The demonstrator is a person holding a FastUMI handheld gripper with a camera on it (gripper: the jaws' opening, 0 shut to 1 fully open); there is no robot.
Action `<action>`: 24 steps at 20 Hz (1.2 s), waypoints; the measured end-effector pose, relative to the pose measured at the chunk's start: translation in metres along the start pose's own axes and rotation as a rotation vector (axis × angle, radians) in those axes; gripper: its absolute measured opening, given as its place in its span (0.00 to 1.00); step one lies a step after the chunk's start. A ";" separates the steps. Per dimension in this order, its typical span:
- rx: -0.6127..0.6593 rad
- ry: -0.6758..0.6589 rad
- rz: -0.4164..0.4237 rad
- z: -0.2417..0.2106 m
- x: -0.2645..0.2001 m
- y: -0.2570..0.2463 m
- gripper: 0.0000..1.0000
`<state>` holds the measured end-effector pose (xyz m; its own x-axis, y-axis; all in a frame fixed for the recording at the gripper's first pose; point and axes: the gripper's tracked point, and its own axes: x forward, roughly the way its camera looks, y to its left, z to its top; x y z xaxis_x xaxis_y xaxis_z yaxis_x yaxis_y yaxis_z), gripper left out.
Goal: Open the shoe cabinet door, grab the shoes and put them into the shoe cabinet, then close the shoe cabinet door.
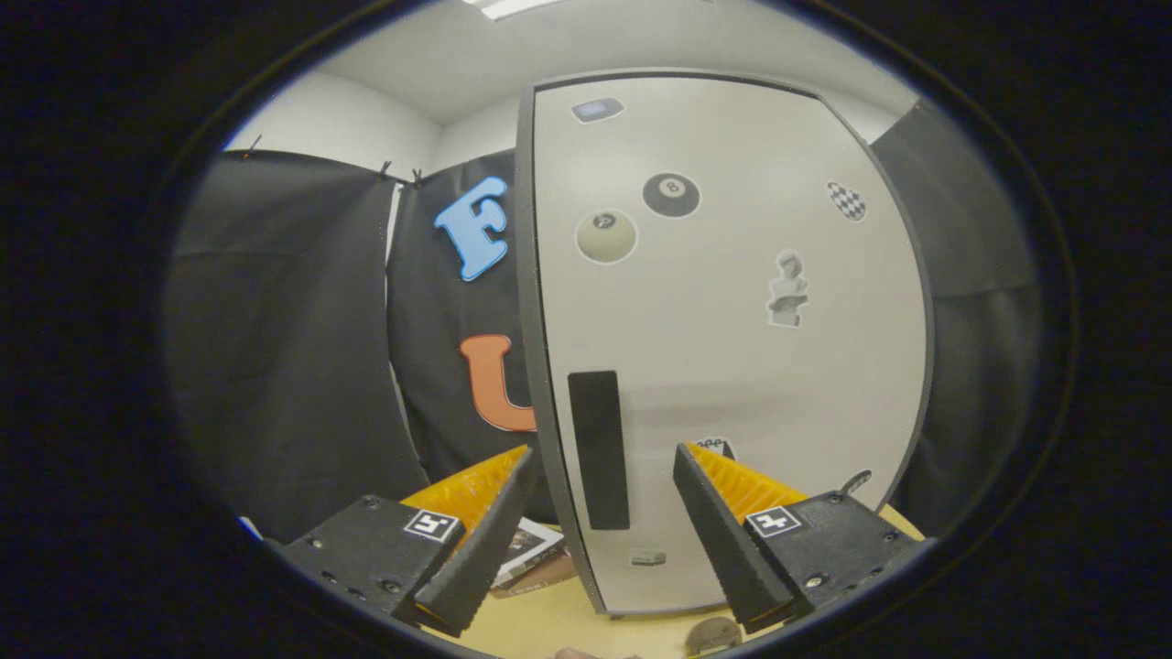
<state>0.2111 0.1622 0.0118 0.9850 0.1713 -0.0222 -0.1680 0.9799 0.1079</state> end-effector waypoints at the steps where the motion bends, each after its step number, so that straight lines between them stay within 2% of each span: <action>1: 0.011 0.008 -0.005 -0.003 0.006 0.001 0.99; 3: 0.030 0.023 -0.017 -0.006 0.018 0.000 0.93; 4: 0.037 0.031 0.008 -0.007 0.022 0.005 0.88; 6: 0.029 0.039 0.024 -0.010 0.031 0.009 0.69; 10: -0.044 0.047 -0.043 -0.013 0.046 0.000 0.53; 14: -0.088 0.038 -0.047 -0.012 0.050 -0.003 0.37; 19: -0.059 0.037 -0.013 -0.014 0.042 -0.003 0.29; 24: -0.064 0.052 0.062 -0.013 0.017 0.000 0.28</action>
<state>0.2272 0.1660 -0.0013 0.9696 0.2350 -0.0688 -0.2321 0.9716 0.0470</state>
